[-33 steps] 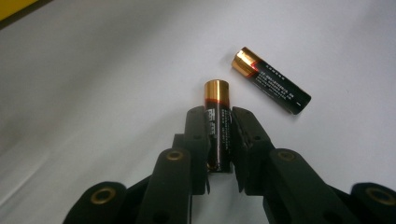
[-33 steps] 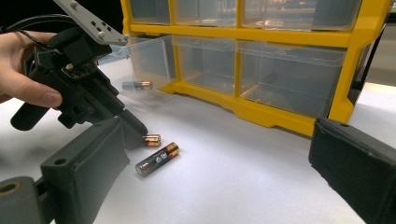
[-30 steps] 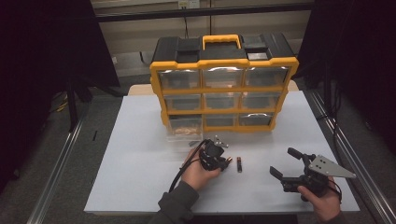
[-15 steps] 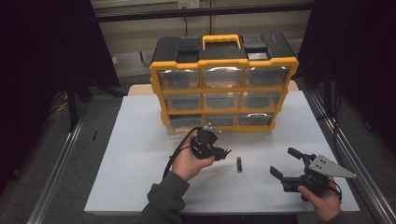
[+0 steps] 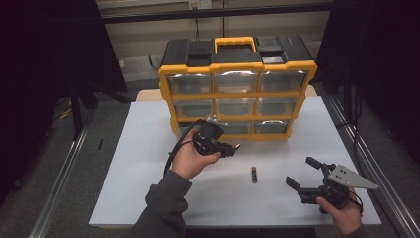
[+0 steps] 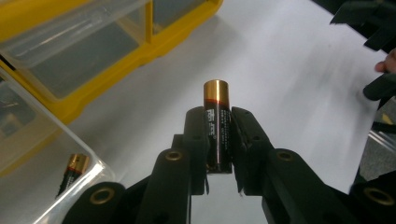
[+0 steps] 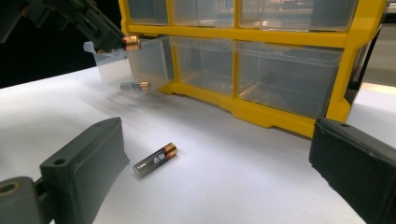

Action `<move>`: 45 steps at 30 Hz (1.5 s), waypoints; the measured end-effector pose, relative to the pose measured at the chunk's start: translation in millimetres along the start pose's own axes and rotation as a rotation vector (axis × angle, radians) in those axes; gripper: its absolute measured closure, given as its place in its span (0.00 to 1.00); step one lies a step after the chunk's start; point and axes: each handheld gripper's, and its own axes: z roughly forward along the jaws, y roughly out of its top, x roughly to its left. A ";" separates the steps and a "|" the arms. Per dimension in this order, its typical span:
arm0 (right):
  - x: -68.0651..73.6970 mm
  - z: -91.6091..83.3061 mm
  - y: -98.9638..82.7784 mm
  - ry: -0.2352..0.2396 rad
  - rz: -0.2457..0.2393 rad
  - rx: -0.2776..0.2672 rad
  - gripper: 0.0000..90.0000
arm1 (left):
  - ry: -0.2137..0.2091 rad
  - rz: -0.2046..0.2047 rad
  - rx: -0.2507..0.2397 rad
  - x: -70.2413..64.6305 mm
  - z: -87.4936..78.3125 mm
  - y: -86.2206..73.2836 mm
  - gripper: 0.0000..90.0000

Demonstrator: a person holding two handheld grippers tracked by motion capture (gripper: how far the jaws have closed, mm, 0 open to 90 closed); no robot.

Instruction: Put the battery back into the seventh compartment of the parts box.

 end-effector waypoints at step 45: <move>-1.6 -0.3 0.1 0.004 -0.005 -0.011 0.01 | 0.142 -0.111 -0.011 66.4 -33.4 -9.8 0.86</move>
